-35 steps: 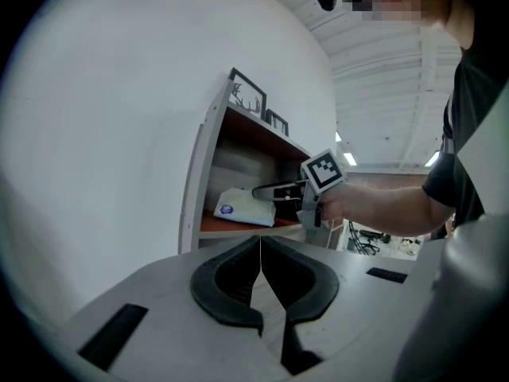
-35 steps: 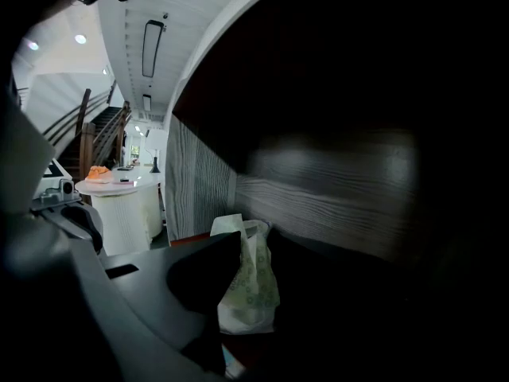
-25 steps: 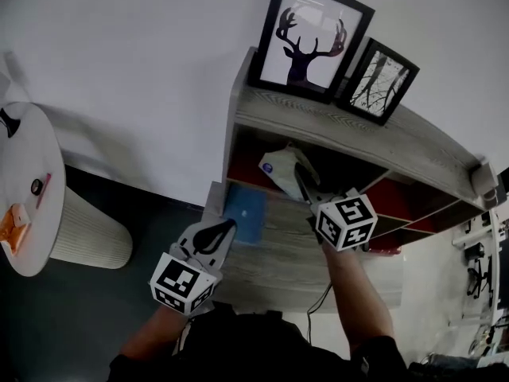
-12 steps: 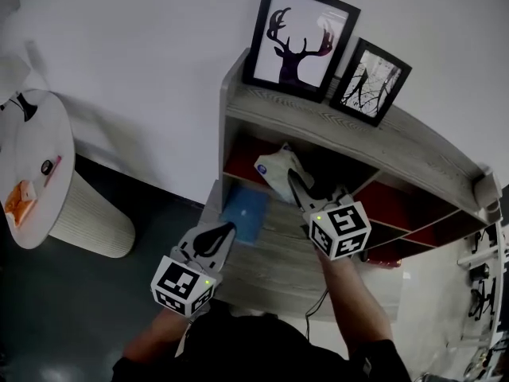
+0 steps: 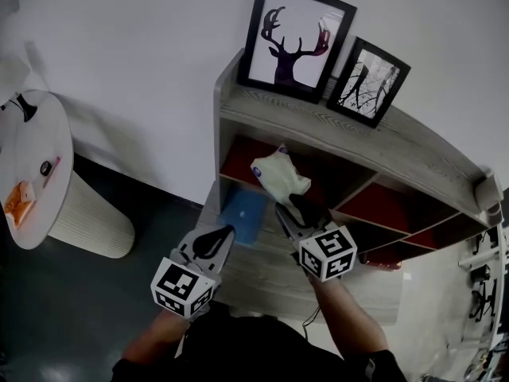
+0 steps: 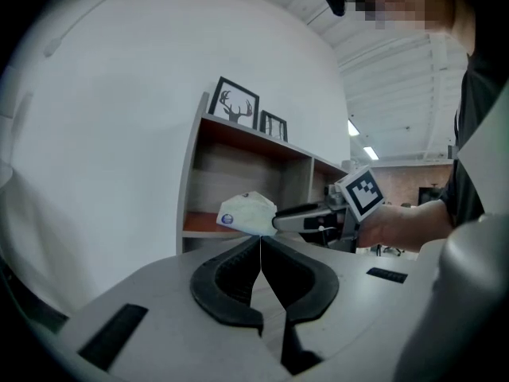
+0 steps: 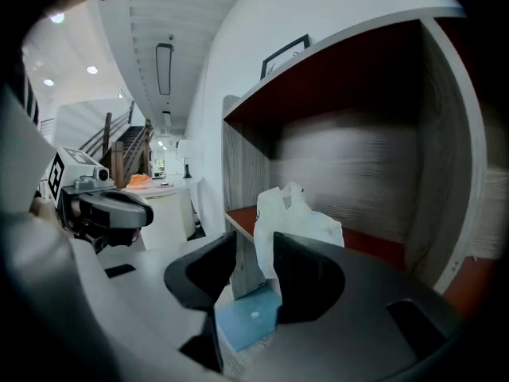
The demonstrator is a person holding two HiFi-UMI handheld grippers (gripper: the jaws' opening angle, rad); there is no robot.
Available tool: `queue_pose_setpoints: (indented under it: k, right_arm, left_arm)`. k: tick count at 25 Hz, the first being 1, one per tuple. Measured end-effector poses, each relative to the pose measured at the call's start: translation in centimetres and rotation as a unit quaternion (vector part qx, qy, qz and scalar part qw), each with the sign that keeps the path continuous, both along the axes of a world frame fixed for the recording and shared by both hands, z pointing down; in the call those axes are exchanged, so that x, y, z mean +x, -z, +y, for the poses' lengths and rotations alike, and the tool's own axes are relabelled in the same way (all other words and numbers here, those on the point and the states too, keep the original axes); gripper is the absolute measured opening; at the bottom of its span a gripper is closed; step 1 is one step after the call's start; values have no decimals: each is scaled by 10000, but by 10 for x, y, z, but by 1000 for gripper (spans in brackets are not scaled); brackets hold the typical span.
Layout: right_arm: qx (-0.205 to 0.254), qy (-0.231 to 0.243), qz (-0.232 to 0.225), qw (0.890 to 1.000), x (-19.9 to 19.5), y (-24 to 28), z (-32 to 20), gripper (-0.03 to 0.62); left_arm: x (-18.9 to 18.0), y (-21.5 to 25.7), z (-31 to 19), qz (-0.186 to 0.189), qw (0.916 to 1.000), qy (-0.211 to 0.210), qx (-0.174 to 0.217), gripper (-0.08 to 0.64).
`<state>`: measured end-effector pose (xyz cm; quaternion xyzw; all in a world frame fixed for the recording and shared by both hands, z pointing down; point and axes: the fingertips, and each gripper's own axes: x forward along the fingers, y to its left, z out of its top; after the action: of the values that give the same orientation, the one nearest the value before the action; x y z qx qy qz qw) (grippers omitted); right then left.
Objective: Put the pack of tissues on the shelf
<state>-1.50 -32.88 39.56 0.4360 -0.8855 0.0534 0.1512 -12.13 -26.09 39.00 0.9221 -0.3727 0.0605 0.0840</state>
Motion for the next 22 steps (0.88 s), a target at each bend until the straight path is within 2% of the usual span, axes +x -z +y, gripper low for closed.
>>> queue_pose_setpoints:
  k: [6,10,15,22]
  right_arm:
    - [180,-162,-45,9997,-1,8,-30,114]
    - [289,-150,-183,9993,2,21,-27,114]
    - [299,61,-404,9987,15,30,13,114]
    - [211,512,-704,9960,58,30,89,112]
  left_arm:
    - [-5,1,-7,-75,10000,-5,11,17]
    - [-4,6,-4,-103,9999,33,63,17]
    - [12,13,15,-111,9997,120,155,17]
    - [64,12,69,-34,9999,128,93,17]
